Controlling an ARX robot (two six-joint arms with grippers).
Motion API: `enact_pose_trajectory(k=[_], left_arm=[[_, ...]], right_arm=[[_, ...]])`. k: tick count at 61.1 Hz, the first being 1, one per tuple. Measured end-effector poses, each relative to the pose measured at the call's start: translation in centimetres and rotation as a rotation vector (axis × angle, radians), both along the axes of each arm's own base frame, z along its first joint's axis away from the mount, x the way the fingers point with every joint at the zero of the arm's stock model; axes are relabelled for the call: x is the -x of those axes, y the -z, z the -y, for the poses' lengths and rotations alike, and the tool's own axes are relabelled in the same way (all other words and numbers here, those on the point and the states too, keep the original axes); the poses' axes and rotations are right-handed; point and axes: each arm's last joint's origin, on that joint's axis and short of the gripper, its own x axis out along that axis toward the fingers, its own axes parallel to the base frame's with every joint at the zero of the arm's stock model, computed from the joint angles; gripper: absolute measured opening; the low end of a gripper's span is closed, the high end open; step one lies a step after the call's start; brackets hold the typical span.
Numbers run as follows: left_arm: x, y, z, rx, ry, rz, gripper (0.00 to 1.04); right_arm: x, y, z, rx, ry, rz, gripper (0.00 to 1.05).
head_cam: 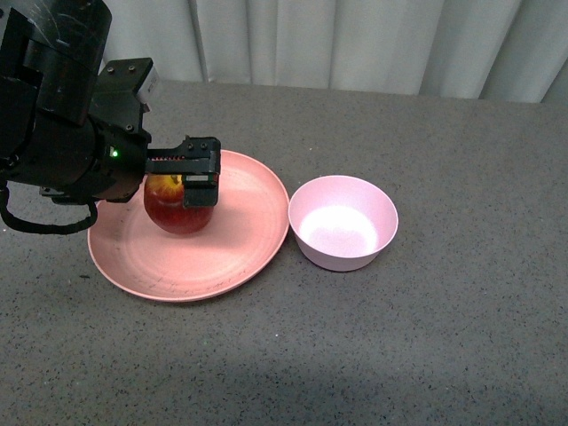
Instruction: Move apple from plate to bowl
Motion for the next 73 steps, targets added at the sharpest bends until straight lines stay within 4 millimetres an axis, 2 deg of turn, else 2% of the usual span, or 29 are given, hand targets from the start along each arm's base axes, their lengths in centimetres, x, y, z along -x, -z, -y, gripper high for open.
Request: enact_pose_trajectory(k=[4, 7, 12, 24, 37, 46, 55, 73], left_arm=[[0.0, 0.0, 0.0, 0.002, 0.004, -0.002, 0.96], [0.0, 0.0, 0.1, 0.008, 0.003, -0.003, 0.86], [0.0, 0.0, 0.2, 0.008, 0.006, -0.001, 0.76], [0.2, -0.9, 1.5, 0.030, 0.062, 0.008, 0.70], [-0.2, -4.3, 6.2, 0.096, 0.162, 0.092, 0.70], [0.3, -5.7, 10.1, 0.117, 0.246, 0.131, 0.70], [0.8, -5.2, 12.0, 0.112, 0.284, 0.119, 0.70], [1.0, -2.8, 13.0, 0.081, 0.306, 0.066, 0.70]], right_arm=[[0.0, 0.0, 0.0, 0.000, 0.000, 0.000, 0.95], [0.0, 0.0, 0.0, 0.000, 0.000, 0.000, 0.95], [0.0, 0.0, 0.0, 0.000, 0.000, 0.000, 0.95], [0.0, 0.0, 0.0, 0.000, 0.000, 0.000, 0.95], [0.0, 0.0, 0.0, 0.000, 0.000, 0.000, 0.95], [0.0, 0.0, 0.0, 0.000, 0.000, 0.000, 0.95], [0.0, 0.0, 0.0, 0.000, 0.000, 0.000, 0.95], [0.0, 0.0, 0.0, 0.000, 0.000, 0.000, 0.95]])
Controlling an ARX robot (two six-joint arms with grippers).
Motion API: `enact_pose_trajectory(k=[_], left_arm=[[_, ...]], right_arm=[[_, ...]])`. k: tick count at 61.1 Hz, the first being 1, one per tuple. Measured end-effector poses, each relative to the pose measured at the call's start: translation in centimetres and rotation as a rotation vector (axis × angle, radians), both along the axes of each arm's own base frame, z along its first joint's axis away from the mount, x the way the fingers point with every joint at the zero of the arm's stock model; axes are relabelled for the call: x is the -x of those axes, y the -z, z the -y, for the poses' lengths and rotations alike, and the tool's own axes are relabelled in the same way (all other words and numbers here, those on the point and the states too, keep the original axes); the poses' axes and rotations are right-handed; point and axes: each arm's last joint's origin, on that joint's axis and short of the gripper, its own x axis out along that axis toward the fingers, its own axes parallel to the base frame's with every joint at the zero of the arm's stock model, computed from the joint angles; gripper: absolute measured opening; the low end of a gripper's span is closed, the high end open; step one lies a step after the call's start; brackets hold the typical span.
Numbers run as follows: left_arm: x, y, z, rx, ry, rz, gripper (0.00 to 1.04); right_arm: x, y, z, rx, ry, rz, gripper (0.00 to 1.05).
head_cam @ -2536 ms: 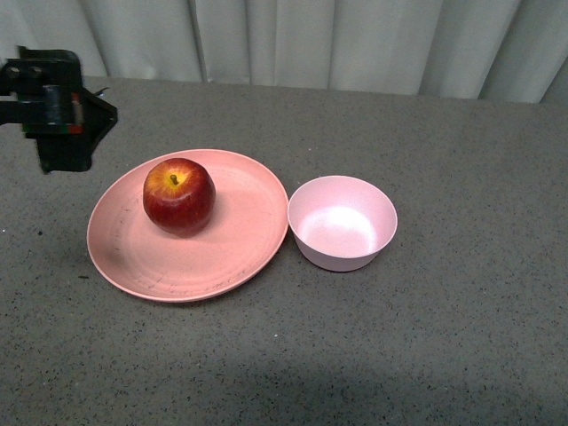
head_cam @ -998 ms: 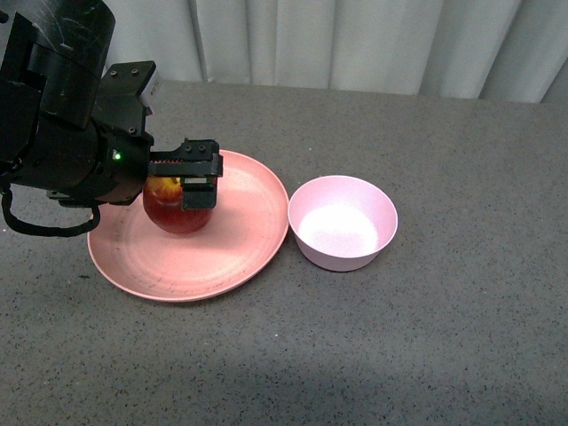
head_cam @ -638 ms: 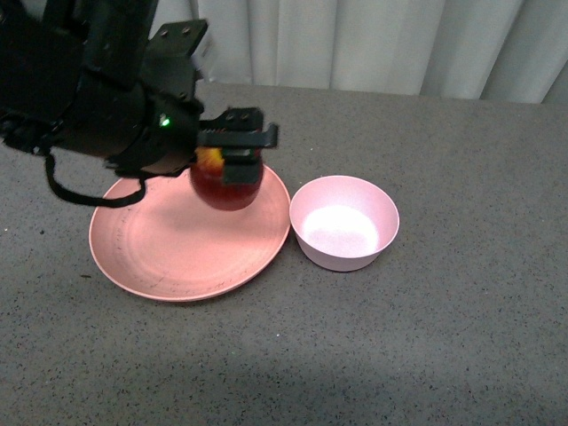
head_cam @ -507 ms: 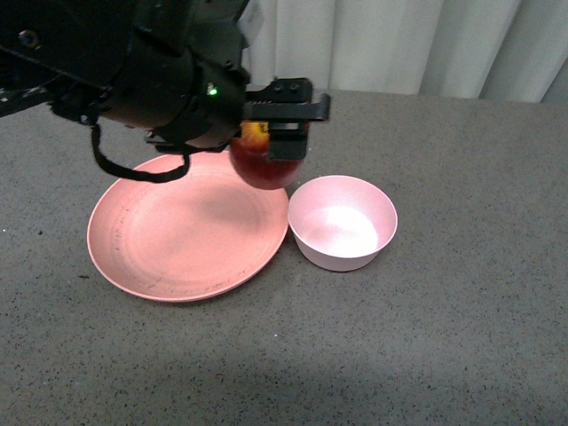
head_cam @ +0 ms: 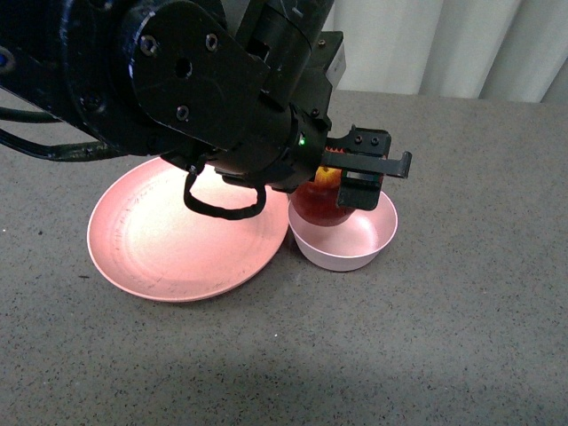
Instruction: Move apple from plate to bowl
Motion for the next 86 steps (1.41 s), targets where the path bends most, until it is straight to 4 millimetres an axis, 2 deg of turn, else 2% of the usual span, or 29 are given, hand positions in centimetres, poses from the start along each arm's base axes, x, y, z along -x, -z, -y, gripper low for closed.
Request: enact_pose_trajectory(k=[12, 29, 41, 53, 60, 69, 86], left_arm=[[-0.2, 1.4, 0.5, -0.035, 0.004, -0.015, 0.70], [-0.2, 1.7, 0.6, -0.053, 0.026, -0.001, 0.70], [-0.2, 1.4, 0.7, -0.042, 0.037, -0.001, 0.99], [0.2, -0.5, 0.0, 0.014, 0.017, 0.041, 0.98], [0.6, -2.0, -1.3, 0.061, -0.026, 0.088, 0.98], [1.8, -3.6, -4.1, 0.081, -0.114, 0.164, 0.98], [5.6, -3.4, -9.5, 0.051, -0.259, 0.215, 0.98]], right_arm=[[0.0, 0.0, 0.0, 0.000, 0.000, 0.000, 0.95], [0.0, 0.0, 0.0, 0.000, 0.000, 0.000, 0.95], [0.0, 0.0, 0.0, 0.000, 0.000, 0.000, 0.95], [0.0, 0.0, 0.0, 0.000, 0.000, 0.000, 0.95], [0.0, 0.0, 0.0, 0.000, 0.000, 0.000, 0.95], [0.0, 0.0, 0.0, 0.000, 0.000, 0.000, 0.95], [0.0, 0.0, 0.0, 0.000, 0.000, 0.000, 0.95]])
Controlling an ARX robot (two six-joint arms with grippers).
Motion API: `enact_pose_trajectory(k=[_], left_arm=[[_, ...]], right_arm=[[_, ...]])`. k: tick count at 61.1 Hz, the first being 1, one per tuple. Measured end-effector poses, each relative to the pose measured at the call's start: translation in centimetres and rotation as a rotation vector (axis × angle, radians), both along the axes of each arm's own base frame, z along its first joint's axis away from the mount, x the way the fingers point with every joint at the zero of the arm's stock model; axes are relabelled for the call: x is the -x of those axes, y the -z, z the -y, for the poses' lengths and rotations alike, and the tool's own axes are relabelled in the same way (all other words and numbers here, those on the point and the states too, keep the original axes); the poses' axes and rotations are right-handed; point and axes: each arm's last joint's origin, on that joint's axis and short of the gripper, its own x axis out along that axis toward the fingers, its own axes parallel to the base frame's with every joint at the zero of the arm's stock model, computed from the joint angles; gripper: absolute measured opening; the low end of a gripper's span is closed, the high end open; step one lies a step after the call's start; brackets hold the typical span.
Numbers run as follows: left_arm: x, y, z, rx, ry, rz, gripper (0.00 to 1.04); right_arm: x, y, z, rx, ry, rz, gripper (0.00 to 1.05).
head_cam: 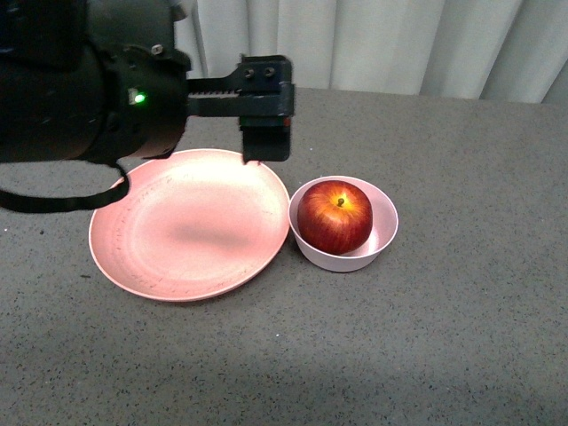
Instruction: Move apple from plate to bowl
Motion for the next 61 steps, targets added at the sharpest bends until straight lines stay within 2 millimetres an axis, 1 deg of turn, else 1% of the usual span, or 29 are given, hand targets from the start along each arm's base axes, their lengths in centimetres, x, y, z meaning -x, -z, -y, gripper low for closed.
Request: enact_pose_trajectory(k=[3, 5, 7, 8, 10, 11, 13, 14, 16, 20, 22, 30, 36, 44, 61], left_arm=[[0.9, 0.0, -1.0, -0.019, -0.038, 0.019, 0.98], [1.2, 0.0, -1.3, -0.023, -0.046, 0.020, 0.98], [1.4, 0.2, -1.6, -0.049, -0.078, 0.062, 0.96], [1.5, 0.3, -1.9, -0.070, -0.134, 0.157, 0.91], [2.0, 0.5, -2.6, -0.090, -0.189, 0.271, 0.83], [2.7, 0.6, -3.2, -0.084, -0.204, 0.333, 0.78], [3.4, 0.6, -3.9, -0.073, -0.219, 0.386, 0.73], [4.2, 0.1, -4.7, -0.060, -0.235, 0.450, 0.65], [4.7, -0.3, -5.3, -0.053, -0.243, 0.483, 0.60], [5.8, -1.2, -6.5, -0.051, -0.248, 0.520, 0.48], [6.2, -1.4, -6.9, -0.058, -0.247, 0.510, 0.42], [8.1, -1.9, -8.3, -0.064, -0.241, 0.511, 0.21], [9.3, -2.0, -9.2, -0.067, -0.248, 0.511, 0.04], [11.0, -2.0, -10.2, -0.070, -0.240, 0.510, 0.04], [13.4, -2.1, -11.4, -0.069, -0.242, 0.513, 0.04]], right_arm=[[0.0, 0.0, 0.0, 0.000, 0.000, 0.000, 0.95], [0.0, 0.0, 0.0, 0.000, 0.000, 0.000, 0.95], [0.0, 0.0, 0.0, 0.000, 0.000, 0.000, 0.95], [0.0, 0.0, 0.0, 0.000, 0.000, 0.000, 0.95], [0.0, 0.0, 0.0, 0.000, -0.001, 0.000, 0.95], [0.0, 0.0, 0.0, 0.000, -0.002, 0.000, 0.95], [0.0, 0.0, 0.0, 0.000, -0.001, 0.000, 0.95], [0.0, 0.0, 0.0, 0.000, 0.001, 0.000, 0.95], [0.0, 0.0, 0.0, 0.000, 0.000, 0.000, 0.95], [0.0, 0.0, 0.0, 0.000, 0.001, 0.000, 0.95], [0.0, 0.0, 0.0, 0.000, 0.000, 0.000, 0.95], [0.0, 0.0, 0.0, 0.000, 0.000, 0.000, 0.95], [0.0, 0.0, 0.0, 0.000, 0.000, 0.000, 0.95], [0.0, 0.0, 0.0, 0.000, 0.000, 0.000, 0.95], [0.0, 0.0, 0.0, 0.000, 0.000, 0.000, 0.95]])
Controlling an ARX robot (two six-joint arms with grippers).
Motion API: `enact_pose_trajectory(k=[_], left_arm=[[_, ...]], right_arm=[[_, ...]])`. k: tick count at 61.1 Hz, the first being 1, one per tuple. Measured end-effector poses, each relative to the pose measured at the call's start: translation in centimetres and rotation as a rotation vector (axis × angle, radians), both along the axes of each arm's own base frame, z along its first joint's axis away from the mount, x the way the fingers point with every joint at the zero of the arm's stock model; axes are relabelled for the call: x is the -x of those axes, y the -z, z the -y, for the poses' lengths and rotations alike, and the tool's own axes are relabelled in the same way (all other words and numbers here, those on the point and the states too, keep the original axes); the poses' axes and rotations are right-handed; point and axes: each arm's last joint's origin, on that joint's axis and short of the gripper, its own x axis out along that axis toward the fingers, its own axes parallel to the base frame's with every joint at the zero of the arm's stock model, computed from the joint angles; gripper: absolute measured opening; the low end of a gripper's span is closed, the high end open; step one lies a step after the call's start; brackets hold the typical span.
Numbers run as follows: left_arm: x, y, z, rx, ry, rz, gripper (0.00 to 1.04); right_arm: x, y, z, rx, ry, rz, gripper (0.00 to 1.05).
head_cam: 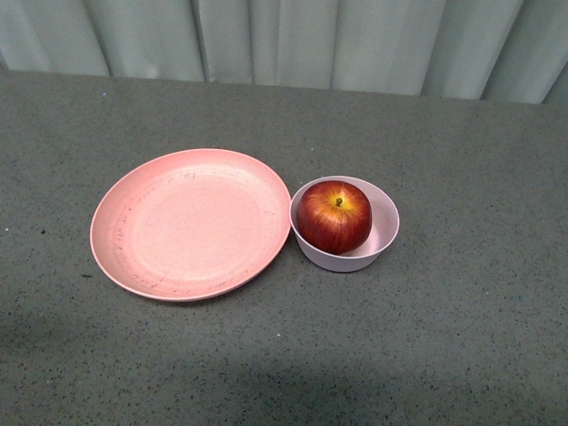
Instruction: Move apple from plate to bowl
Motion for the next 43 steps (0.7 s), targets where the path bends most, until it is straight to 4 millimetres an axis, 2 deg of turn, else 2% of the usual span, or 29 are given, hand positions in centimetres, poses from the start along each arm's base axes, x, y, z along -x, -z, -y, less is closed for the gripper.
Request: enact_pose_trajectory(k=[9, 43], left_arm=[[1.0, -0.1, -1.1, 0.000, -0.009, 0.002, 0.04], [3.3, -1.0, -1.1, 0.000, -0.006, 0.032, 0.04]], right_arm=[[0.0, 0.0, 0.0, 0.000, 0.000, 0.000, 0.95], [0.0, 0.0, 0.0, 0.000, 0.000, 0.000, 0.95]])
